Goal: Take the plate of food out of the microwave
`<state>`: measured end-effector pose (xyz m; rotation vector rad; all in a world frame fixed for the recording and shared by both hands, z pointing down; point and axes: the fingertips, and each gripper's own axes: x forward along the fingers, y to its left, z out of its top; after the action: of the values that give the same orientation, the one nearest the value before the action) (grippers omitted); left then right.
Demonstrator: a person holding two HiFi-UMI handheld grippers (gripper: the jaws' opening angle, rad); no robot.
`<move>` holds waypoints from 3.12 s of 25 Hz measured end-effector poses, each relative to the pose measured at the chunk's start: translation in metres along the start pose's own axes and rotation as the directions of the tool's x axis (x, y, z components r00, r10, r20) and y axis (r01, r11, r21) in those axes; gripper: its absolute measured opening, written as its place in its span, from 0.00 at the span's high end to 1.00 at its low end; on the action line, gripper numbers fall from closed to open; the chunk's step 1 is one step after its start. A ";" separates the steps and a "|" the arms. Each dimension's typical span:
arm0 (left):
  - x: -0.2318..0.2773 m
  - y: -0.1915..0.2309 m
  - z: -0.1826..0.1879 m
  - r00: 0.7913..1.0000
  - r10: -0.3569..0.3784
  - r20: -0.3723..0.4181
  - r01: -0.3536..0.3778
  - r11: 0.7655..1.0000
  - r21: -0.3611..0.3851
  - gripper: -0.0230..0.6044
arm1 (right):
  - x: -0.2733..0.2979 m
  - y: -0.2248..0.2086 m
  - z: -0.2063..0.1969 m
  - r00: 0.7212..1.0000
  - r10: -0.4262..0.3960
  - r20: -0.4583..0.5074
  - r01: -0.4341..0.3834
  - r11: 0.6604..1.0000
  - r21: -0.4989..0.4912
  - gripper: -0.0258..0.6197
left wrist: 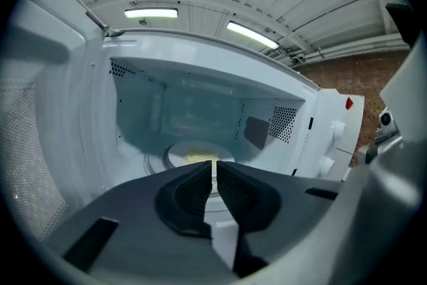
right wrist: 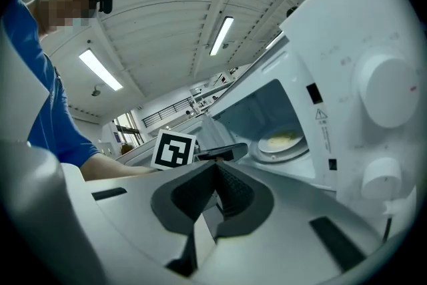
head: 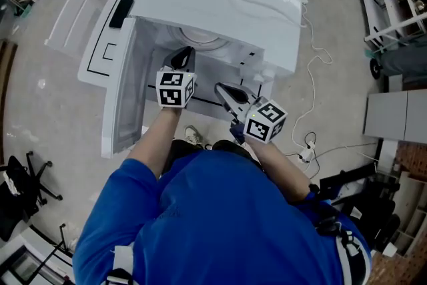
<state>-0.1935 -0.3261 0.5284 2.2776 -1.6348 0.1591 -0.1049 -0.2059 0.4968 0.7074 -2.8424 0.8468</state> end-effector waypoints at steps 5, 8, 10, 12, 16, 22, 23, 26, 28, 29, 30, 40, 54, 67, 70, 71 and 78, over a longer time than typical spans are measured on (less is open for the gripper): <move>0.015 -0.004 -0.005 0.999 -0.018 -0.047 0.025 0.990 0.141 0.94 | -0.002 -0.001 -0.001 1.000 -0.013 0.003 0.013 1.000 0.006 0.96; 0.022 -0.007 -0.009 0.997 -0.031 -0.074 0.045 0.980 0.194 0.87 | -0.003 -0.003 -0.003 1.000 -0.019 0.008 0.019 1.000 0.014 0.97; 0.026 -0.006 -0.012 0.995 -0.033 -0.091 0.046 0.988 0.149 0.83 | -0.004 -0.005 -0.003 1.000 -0.022 0.010 0.022 1.000 0.019 0.97; 0.028 0.000 -0.011 0.995 -0.023 -0.100 0.028 0.998 0.047 0.80 | -0.005 -0.005 -0.003 1.000 -0.022 0.012 0.021 1.000 0.022 0.97; 0.032 0.015 -0.008 0.993 0.003 -0.114 -0.030 0.971 -0.236 0.78 | -0.007 -0.005 -0.004 1.000 -0.019 0.015 0.019 1.000 0.024 0.97; 0.041 0.026 -0.016 0.987 0.011 -0.158 -0.103 0.803 -0.587 0.76 | -0.009 -0.007 -0.001 1.000 -0.020 0.019 0.020 0.999 0.028 0.97; 0.042 0.028 -0.018 0.987 0.008 -0.160 -0.110 0.758 -0.643 0.75 | -0.009 -0.007 -0.001 1.000 -0.020 0.019 0.019 0.999 0.026 0.97; 0.046 0.030 -0.027 0.986 -0.004 -0.166 -0.128 0.621 -0.774 0.74 | -0.009 -0.008 0.002 1.000 -0.022 0.021 0.021 0.999 0.026 0.97; 0.047 0.032 -0.033 0.987 -0.003 -0.163 -0.136 0.539 -0.831 0.73 | -0.009 -0.009 0.003 0.999 -0.023 0.023 0.022 0.999 0.027 0.96; 0.047 0.033 -0.034 0.987 0.001 -0.158 -0.137 0.502 -0.854 0.73 | -0.009 -0.009 0.004 0.999 -0.023 0.023 0.022 0.999 0.027 0.97; 0.048 0.035 -0.035 0.988 0.004 -0.153 -0.137 0.469 -0.872 0.73 | -0.009 -0.009 0.005 0.999 -0.023 0.024 0.022 0.999 0.026 0.97; 0.055 0.039 -0.037 0.981 0.027 -0.191 -0.191 0.274 -0.943 0.73 | -0.008 -0.007 0.012 0.999 -0.024 0.040 0.023 0.999 0.024 0.96; 0.066 0.045 -0.036 0.963 0.110 -0.244 -0.266 0.284 -0.921 0.73 | -0.017 -0.010 0.020 0.998 -0.022 0.062 0.021 0.999 0.026 0.97; 0.068 0.046 -0.043 0.960 0.097 -0.262 -0.280 0.323 -0.904 0.93 | -0.013 -0.013 0.018 0.998 -0.015 0.054 0.014 0.999 0.029 0.97; 0.068 0.046 -0.043 0.962 0.090 -0.257 -0.272 0.324 -0.906 0.93 | -0.010 -0.013 0.019 0.999 -0.013 0.049 0.012 1.000 0.024 0.96; 0.068 0.046 -0.043 0.963 0.088 -0.255 -0.270 0.326 -0.906 0.93 | -0.009 -0.013 0.019 0.999 -0.013 0.048 0.011 1.000 0.023 0.96; 0.061 0.047 -0.045 0.965 0.073 -0.252 -0.262 0.329 -0.907 0.94 | -0.003 -0.011 0.019 0.999 -0.008 0.043 0.007 1.000 0.016 0.96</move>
<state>-0.2123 -0.3793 0.5967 1.1212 -1.2958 -0.4543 -0.0963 -0.2228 0.4852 0.7464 -2.8719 0.8637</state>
